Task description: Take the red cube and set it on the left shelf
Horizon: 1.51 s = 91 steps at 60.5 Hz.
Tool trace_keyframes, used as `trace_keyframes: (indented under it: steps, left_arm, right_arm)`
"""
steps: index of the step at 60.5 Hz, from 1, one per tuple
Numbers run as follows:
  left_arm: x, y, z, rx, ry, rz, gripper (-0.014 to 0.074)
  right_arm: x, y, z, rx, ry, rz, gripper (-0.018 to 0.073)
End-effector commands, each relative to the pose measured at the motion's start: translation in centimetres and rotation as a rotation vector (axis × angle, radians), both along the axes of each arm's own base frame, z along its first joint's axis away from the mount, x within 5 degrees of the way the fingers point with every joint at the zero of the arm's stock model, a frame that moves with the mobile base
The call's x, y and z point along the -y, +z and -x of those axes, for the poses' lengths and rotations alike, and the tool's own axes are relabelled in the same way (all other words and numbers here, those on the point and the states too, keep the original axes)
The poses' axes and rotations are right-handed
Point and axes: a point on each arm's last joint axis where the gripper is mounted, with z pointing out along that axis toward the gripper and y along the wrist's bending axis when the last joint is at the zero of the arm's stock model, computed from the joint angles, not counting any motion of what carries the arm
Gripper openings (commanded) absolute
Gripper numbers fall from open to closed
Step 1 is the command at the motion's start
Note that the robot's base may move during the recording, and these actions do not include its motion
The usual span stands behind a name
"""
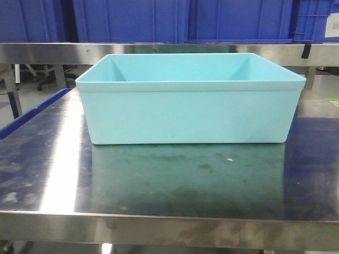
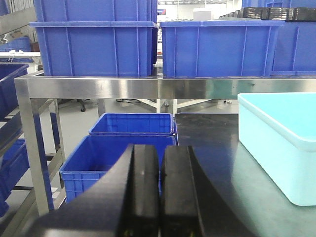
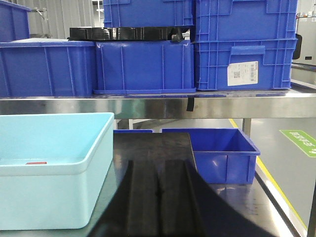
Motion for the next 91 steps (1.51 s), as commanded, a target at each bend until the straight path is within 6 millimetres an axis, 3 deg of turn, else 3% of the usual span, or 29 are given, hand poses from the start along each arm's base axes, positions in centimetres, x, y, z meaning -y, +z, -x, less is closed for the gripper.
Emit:
trace_keyframes:
  steps: [1, 14, 25, 37, 51, 61, 72, 86, 91]
  left_arm:
    - [0.0, 0.0, 0.1, 0.073, 0.0, 0.004, 0.0102]
    - [0.0, 0.0, 0.1, 0.073, 0.0, 0.004, 0.0102]
    - [0.0, 0.0, 0.1, 0.073, 0.0, 0.004, 0.0102]
    - [0.0, 0.0, 0.1, 0.073, 0.0, 0.004, 0.0102]
    - [0.0, 0.0, 0.1, 0.073, 0.0, 0.004, 0.0102]
    - [0.0, 0.0, 0.1, 0.073, 0.0, 0.004, 0.0102]
    - [0.0, 0.0, 0.1, 0.073, 0.0, 0.004, 0.0102]
    - [0.0, 0.0, 0.1, 0.073, 0.0, 0.004, 0.0102]
    - [0.0, 0.0, 0.1, 0.073, 0.0, 0.004, 0.0102]
  right_arm:
    - [0.1, 1.8, 0.6, 0.142, -0.014, 0.009, 0.0049]
    - [0.1, 5.7, 0.2, 0.152, -0.013, 0.008, 0.0049]
    - [0.1, 11.3, -2.0, 0.137, -0.012, 0.008, 0.0049]
    - [0.2, 16.3, -7.1, 0.053, -0.001, 0.005, 0.0049]
    - [-1.9, 20.1, -15.4, -0.16, 0.112, 0.009, 0.0049]
    - [-6.1, 20.2, -21.6, -0.315, 0.247, 0.035, 0.0049]
    - [-11.2, 18.1, -27.8, -0.411, 0.35, 0.065, 0.0049]
    - [-15.5, 15.2, -31.7, -0.543, 0.42, 0.104, 0.0062]
    - [-16.3, 14.2, -32.7, -0.614, 0.43, 0.12, 0.0195]
